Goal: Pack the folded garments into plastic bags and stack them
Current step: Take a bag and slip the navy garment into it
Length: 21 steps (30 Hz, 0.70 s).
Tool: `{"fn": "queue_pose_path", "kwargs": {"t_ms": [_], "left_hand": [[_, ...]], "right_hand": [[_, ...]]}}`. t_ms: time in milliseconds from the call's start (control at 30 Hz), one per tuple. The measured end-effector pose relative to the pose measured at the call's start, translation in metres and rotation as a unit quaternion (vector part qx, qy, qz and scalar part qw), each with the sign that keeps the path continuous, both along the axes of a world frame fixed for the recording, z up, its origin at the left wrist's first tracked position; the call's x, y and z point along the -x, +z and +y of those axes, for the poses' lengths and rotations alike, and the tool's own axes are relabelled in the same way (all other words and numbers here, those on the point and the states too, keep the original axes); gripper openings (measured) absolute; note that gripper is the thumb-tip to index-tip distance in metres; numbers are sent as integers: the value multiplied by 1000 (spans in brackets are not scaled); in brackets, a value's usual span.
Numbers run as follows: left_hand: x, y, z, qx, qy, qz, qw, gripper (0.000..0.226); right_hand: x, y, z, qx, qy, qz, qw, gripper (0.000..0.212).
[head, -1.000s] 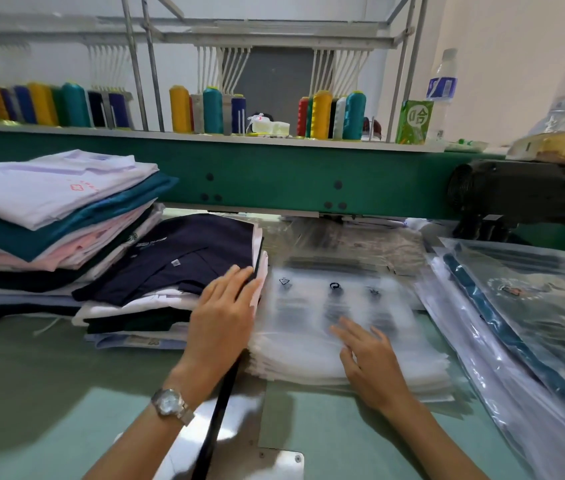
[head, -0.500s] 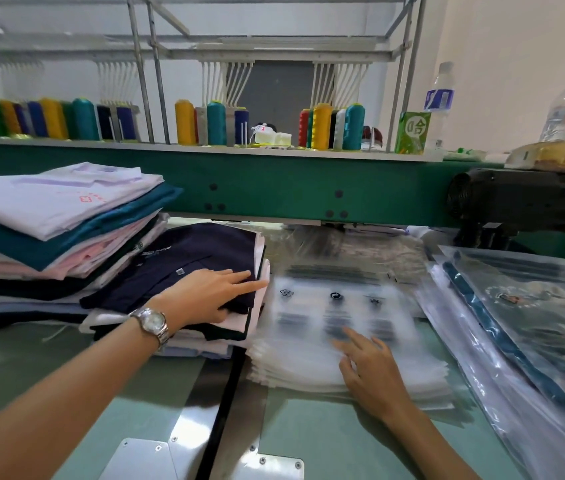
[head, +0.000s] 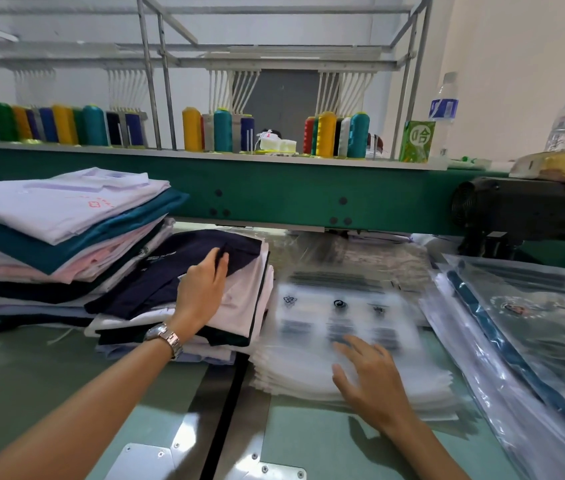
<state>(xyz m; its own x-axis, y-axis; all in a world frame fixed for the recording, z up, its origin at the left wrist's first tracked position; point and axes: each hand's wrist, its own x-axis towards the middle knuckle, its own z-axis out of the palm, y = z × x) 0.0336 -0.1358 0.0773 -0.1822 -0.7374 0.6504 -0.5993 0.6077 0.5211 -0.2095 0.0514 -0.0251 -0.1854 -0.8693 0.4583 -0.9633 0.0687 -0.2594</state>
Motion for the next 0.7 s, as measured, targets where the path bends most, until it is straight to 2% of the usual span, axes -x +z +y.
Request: {"fn": "queue_pose_path", "kwargs": {"t_ms": [100, 167, 300, 367, 467, 533, 600, 633, 700], "left_hand": [[0, 6, 11, 2, 4, 37, 999, 42], [1, 9, 20, 3, -4, 46, 999, 42], [6, 11, 46, 3, -25, 30, 999, 41], [8, 8, 60, 19, -28, 28, 999, 39], [9, 2, 80, 33, -28, 15, 999, 38], [10, -4, 91, 34, -27, 5, 999, 37], [13, -9, 102, 43, -14, -2, 999, 35], [15, -10, 107, 43, -8, -7, 999, 34], [18, -12, 117, 36, -8, -26, 999, 34]], "right_hand": [[-10, 3, -2, 33, 34, -66, 997, 43], [-23, 9, -5, 59, 69, -169, 981, 37], [-60, 35, -20, 61, 150, -403, 901, 32], [-78, 51, -36, 54, 171, -524, 832, 36], [-101, 77, -60, 44, 186, -710, 678, 30], [-114, 91, -73, 67, 196, -797, 567, 42], [-123, 97, -83, 91, 180, -853, 481, 57], [-126, 97, -86, 92, 168, -869, 457, 57], [-131, 96, -92, 86, 160, -878, 443, 51]]}}
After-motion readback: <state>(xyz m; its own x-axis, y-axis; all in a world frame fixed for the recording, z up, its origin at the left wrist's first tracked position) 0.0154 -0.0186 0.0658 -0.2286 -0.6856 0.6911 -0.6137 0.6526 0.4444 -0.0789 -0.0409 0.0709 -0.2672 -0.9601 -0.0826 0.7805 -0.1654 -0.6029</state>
